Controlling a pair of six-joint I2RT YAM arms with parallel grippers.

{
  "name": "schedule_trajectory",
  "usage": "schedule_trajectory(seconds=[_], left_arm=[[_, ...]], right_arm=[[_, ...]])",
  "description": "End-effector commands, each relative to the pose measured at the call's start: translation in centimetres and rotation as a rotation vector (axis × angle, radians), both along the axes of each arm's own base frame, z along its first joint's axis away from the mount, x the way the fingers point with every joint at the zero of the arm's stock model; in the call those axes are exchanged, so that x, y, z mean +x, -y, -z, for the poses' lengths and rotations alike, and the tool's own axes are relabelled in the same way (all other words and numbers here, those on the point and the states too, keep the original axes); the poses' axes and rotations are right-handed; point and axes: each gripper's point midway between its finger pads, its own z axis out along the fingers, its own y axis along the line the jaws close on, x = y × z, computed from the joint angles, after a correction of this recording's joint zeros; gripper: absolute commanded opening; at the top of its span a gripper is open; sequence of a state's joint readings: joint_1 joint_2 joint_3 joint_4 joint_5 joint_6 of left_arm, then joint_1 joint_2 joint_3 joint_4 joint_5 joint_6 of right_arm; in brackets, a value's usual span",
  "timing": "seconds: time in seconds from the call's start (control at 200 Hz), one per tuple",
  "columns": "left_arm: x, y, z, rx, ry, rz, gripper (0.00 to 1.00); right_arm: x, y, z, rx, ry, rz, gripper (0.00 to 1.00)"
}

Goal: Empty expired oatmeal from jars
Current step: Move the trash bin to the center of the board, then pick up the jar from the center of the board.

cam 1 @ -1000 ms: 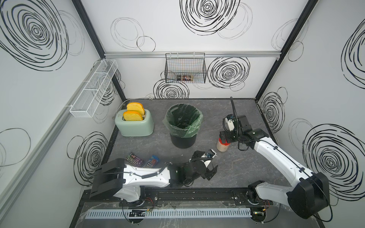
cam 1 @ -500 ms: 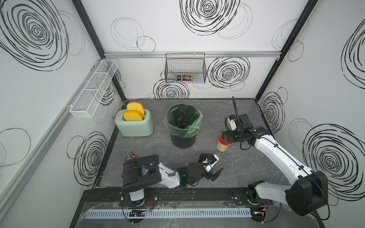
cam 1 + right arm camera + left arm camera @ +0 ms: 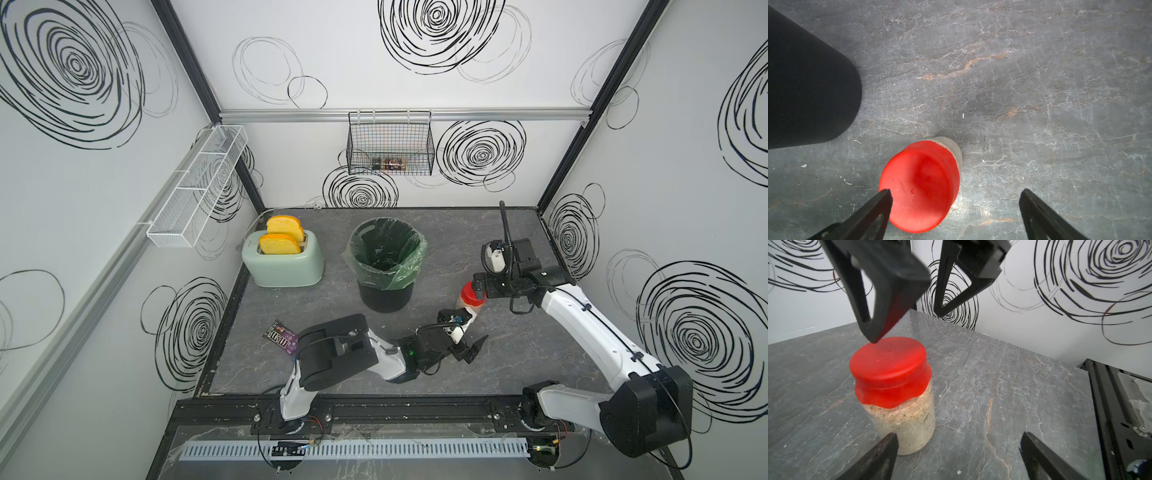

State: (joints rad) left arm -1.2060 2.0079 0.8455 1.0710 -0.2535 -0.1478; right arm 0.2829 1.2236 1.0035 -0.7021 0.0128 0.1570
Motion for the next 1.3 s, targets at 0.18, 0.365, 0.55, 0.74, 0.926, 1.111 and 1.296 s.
schedule_trajectory(seconds=[0.18, 0.365, 0.55, 0.74, 0.926, 1.111, 1.296], left_arm=[[2.6, 0.2, 0.5, -0.058, -0.046, -0.084, 0.96], [4.5, 0.1, 1.4, -0.087, -0.09, -0.124, 0.96], [5.4, -0.3, 1.6, -0.139, -0.098, -0.132, 0.96], [6.0, 0.7, 2.1, -0.149, -0.092, -0.112, 0.96], [6.9, 1.1, 2.5, -0.163, -0.068, -0.135, 0.96], [8.4, 1.4, 2.8, -0.188, -0.062, -0.159, 0.96], [9.3, 1.5, 2.9, -0.207, -0.043, -0.168, 0.96]], right_arm=[[-0.1, 0.0, -1.2, 0.033, 0.012, 0.01, 0.98], [-0.1, -0.1, -1.3, 0.035, 0.011, 0.007, 0.98], [-0.1, -0.2, -1.2, 0.038, 0.009, 0.004, 0.98], [-0.1, -0.2, -1.2, 0.036, 0.003, 0.003, 0.98], [-0.3, -0.2, -1.2, 0.039, -0.001, -0.001, 0.98], [-0.4, -0.4, -1.1, 0.044, -0.005, -0.009, 0.98], [-0.4, -0.3, -0.8, 0.039, -0.012, -0.005, 0.98]])
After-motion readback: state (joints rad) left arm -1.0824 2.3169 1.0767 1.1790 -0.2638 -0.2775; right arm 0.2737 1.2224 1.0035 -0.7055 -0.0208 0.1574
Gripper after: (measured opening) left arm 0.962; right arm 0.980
